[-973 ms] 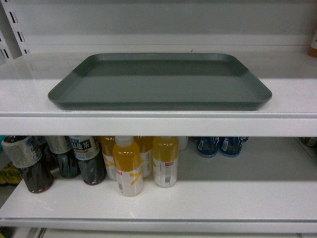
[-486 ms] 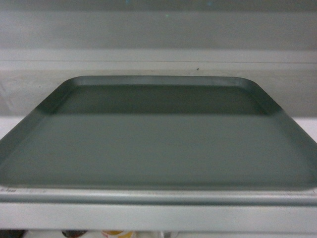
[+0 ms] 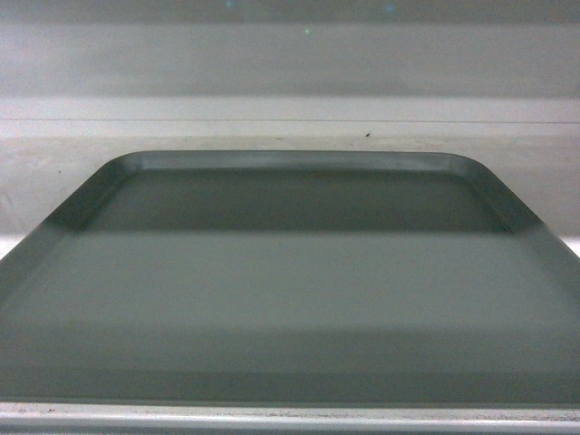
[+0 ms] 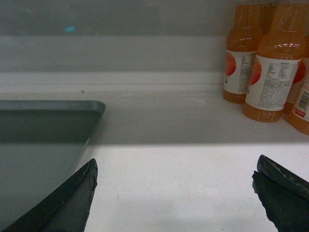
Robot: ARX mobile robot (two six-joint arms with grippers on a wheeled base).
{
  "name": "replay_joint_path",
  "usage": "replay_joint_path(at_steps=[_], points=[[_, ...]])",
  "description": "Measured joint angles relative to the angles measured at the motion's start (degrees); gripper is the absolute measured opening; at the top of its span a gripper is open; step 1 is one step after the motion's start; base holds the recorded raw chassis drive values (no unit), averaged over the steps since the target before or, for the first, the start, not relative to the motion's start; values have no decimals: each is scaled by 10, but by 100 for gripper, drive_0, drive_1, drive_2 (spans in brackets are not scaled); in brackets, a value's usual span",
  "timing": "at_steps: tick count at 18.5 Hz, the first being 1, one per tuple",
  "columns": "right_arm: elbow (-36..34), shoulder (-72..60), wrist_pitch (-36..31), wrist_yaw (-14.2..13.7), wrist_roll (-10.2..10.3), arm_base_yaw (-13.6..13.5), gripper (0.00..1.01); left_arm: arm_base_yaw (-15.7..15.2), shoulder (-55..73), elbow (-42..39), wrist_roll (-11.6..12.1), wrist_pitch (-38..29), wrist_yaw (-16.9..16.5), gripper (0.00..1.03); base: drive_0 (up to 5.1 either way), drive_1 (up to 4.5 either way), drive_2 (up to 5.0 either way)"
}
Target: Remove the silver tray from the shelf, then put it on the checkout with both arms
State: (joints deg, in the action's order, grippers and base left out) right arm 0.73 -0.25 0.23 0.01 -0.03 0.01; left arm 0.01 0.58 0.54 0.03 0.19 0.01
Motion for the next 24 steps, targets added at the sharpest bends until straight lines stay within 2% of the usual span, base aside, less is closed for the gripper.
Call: replay_joint_path(at_steps=[10, 11, 12, 13, 15, 18, 21, 24], points=[[0, 0, 2, 0, 0, 0, 98, 1, 1, 1, -1, 7, 3, 98, 0, 0, 0], [10, -9, 41, 18, 9, 8, 98, 14, 19, 24, -11, 80, 32, 98, 0, 0, 0], [14, -40, 49, 42, 21, 19, 98, 32, 69, 50, -22, 126, 64, 98, 0, 0, 0], [16, -77, 33, 54, 27, 27, 98, 42, 115, 68, -28, 139, 75, 98, 0, 0, 0], [19, -138, -28, 75, 32, 31, 98, 62, 164, 73, -42, 102, 85, 98, 0, 0, 0], [40, -222, -111, 95, 32, 30, 98, 75, 219, 91, -45, 26, 86, 98, 0, 0, 0], [82, -377, -233, 82, 30, -13, 98, 76, 373, 110, -42, -111, 52, 98, 0, 0, 0], [142, -522, -294, 50, 37, -66, 98, 74, 544, 176, -40, -234, 10, 98, 0, 0, 0]])
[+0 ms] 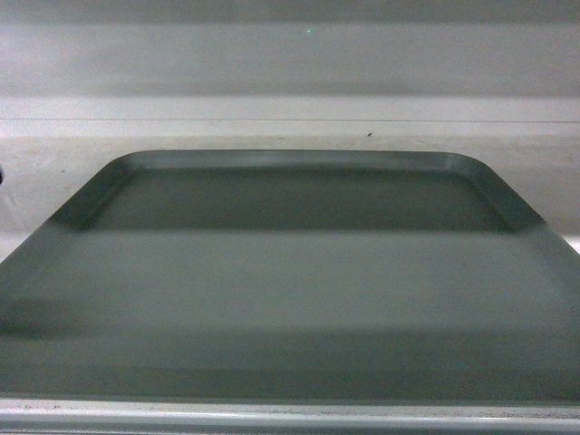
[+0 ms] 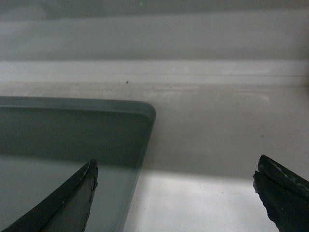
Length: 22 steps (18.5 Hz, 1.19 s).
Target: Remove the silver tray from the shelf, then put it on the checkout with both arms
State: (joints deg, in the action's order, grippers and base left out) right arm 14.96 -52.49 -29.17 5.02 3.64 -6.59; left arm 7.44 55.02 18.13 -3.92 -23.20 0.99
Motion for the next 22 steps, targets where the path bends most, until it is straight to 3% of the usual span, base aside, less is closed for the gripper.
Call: replay_joint_path(at_steps=[3, 8, 11, 15, 19, 22], points=[[46, -113, -9, -26, 15, -30, 98, -3, 140, 61, 10, -3, -26, 98, 0, 0, 0], [92, -182, 6, -46, 21, -50, 98, -4, 198, 115, 14, 8, -23, 98, 0, 0, 0], [126, -214, 52, -60, 23, -66, 98, 3, 221, 133, 16, 30, -9, 98, 0, 0, 0], [170, -255, 102, -89, 24, -67, 98, 16, 251, 140, 28, 32, 6, 98, 0, 0, 0], [179, -278, 109, -106, 24, -82, 98, 25, 270, 140, 44, 18, 26, 98, 0, 0, 0], [179, -292, 106, -123, 29, -93, 98, 31, 281, 140, 44, 6, 34, 98, 0, 0, 0]])
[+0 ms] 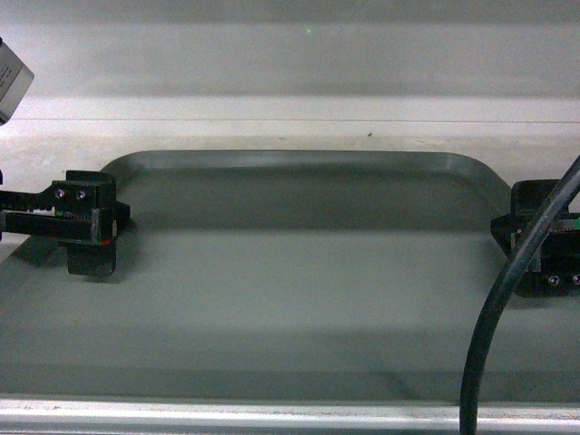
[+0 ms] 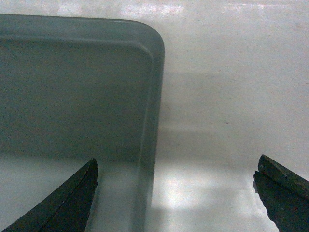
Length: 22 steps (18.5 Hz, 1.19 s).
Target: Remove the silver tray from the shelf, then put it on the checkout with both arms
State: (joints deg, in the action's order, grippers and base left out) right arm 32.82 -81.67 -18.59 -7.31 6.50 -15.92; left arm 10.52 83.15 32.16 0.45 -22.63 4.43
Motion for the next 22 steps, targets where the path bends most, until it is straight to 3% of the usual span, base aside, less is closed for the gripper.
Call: replay_joint_path(at_steps=[4, 5, 9, 15, 17, 19, 20, 22], points=[[-2, 0, -11, -7, 7, -7, 97, 10, -4, -2, -5, 6, 14, 98, 0, 0, 0], [-3, -1, -12, -8, 8, -7, 91, 13, -5, -2, -5, 8, 17, 96, 0, 0, 0], [-5, -1, -16, -9, 10, -8, 51, 28, -12, -3, -4, 15, 21, 57, 0, 0, 0], [-7, 1, -20, -14, 20, -17, 2, 33, -14, -9, -12, 10, 36, 8, 0, 0, 0], [-7, 2, -20, -14, 27, -16, 2, 33, -15, -9, -42, 10, 35, 4, 0, 0, 0], [-8, 5, -17, -17, 28, -13, 2, 33, -16, -10, -56, 7, 30, 4, 0, 0, 0], [-12, 20, -8, -24, 26, -13, 2, 33, -17, -12, -60, 4, 24, 4, 0, 0, 0], [-3, 71, 61, -29, 14, -13, 2, 49, -76, -7, -51, 78, 34, 4, 0, 0, 0]])
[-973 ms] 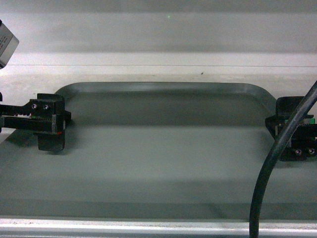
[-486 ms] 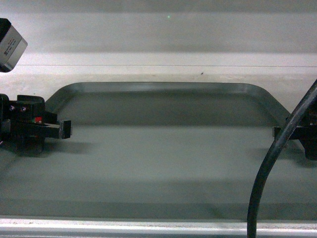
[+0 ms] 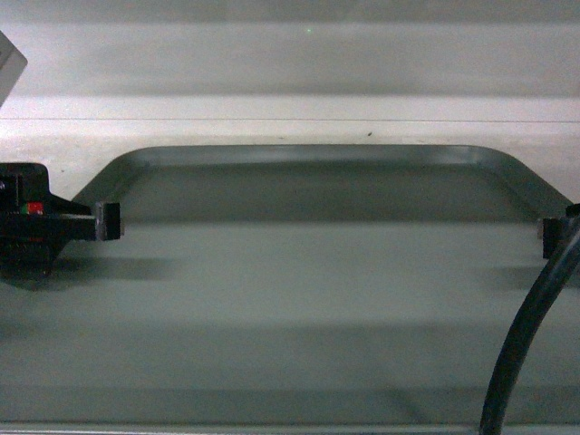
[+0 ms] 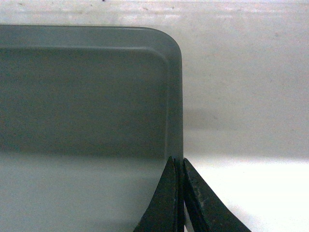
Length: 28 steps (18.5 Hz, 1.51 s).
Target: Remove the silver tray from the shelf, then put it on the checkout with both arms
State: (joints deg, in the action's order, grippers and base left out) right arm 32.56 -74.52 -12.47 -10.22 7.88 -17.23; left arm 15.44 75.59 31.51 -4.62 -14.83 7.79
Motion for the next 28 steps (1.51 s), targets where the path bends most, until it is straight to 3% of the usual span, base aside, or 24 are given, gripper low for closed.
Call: replay_joint_path(at_steps=[2, 12, 16, 28], points=[[27, 46, 37, 2, 0, 0, 2, 8, -60, 29, 6, 59, 13, 4, 0, 0, 0], [47, 90, 76, -5, -2, -11, 2, 25, -97, 59, 17, 113, 30, 4, 0, 0, 0], [53, 91, 117, 6, -2, -7, 2, 26, -97, 69, 16, 154, 28, 4, 0, 0, 0], [60, 91, 137, 14, -2, 4, 2, 31, -97, 72, 16, 164, 28, 4, 0, 0, 0]])
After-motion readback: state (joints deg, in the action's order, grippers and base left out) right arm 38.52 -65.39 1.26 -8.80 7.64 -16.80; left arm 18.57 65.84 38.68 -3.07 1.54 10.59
